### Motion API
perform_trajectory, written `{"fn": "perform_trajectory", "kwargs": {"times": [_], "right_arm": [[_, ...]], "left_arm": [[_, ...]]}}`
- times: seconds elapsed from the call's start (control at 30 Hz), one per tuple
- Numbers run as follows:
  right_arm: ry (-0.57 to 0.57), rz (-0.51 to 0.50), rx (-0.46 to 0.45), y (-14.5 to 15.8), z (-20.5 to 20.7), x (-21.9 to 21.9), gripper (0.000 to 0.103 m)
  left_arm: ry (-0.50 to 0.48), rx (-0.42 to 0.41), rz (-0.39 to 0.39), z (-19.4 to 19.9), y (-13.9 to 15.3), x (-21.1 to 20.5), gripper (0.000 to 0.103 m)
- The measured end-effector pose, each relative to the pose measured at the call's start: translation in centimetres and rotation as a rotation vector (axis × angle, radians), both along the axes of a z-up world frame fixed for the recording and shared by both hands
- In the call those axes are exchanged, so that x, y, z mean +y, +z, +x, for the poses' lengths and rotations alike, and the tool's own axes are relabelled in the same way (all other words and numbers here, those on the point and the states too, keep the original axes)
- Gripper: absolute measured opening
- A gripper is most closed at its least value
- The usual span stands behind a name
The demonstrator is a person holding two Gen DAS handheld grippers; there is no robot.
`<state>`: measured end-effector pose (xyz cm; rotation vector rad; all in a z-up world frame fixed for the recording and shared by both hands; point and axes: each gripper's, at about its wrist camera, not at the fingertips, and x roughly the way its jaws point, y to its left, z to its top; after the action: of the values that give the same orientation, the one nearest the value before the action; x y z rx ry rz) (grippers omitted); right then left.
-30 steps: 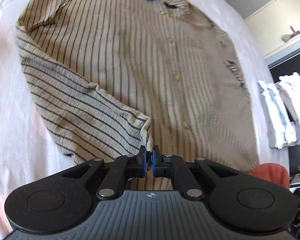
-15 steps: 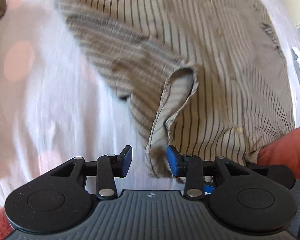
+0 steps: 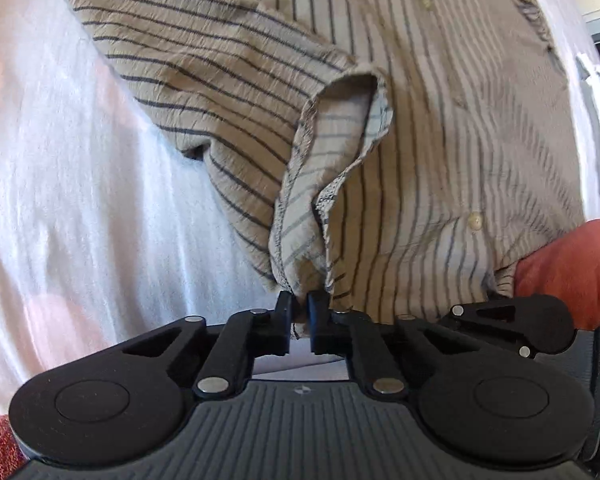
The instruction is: Fold clothes
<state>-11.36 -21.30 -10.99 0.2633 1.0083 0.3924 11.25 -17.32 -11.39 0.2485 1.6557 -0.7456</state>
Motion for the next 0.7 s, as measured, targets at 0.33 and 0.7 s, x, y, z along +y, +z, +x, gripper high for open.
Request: {"fn": "perform_trajectory", "kwargs": {"times": [0.33, 0.7], "right_arm": [[-0.055, -0.057, -0.024, 1.6, -0.8, -1.4, 0.011], [-0.255, -0.07, -0.033, 2.8, -1.4, -7.1, 0.027]], "left_arm": [[-0.009, 0.005, -0.158, -3.3, 2.9, -1.2, 0.0], [-0.073, 0.047, -0.177, -5.9, 3.1, -2.2, 0.016]]}}
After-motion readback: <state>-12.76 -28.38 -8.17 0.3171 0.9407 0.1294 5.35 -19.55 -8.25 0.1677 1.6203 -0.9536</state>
